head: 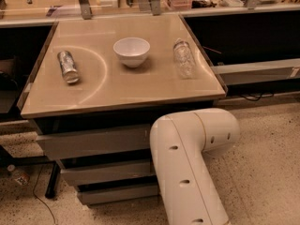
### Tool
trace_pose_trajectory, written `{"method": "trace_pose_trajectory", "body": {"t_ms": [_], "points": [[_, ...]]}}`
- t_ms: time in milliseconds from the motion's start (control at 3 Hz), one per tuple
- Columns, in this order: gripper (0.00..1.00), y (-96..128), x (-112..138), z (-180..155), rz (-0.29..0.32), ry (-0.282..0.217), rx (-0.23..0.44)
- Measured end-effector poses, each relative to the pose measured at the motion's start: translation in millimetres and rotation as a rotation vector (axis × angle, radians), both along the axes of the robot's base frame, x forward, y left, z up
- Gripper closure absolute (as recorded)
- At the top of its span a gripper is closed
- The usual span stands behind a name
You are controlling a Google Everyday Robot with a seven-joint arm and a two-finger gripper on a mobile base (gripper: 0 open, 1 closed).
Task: Close bottom drawer
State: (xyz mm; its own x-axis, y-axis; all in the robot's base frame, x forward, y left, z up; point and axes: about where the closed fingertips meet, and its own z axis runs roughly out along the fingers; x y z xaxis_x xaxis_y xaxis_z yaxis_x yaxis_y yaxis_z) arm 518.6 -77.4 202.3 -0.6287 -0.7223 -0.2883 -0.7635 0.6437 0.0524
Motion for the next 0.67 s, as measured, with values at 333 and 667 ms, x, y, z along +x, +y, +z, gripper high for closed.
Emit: {"method": "trace_pose_trajectory", "body": {"t_ms": [333,667], "points": [[0.12,0.0,0.0,0.0,0.0,0.0,0.0],[0.0,0.1,-0.1,-0.1,0.0,0.0,0.0]]}}
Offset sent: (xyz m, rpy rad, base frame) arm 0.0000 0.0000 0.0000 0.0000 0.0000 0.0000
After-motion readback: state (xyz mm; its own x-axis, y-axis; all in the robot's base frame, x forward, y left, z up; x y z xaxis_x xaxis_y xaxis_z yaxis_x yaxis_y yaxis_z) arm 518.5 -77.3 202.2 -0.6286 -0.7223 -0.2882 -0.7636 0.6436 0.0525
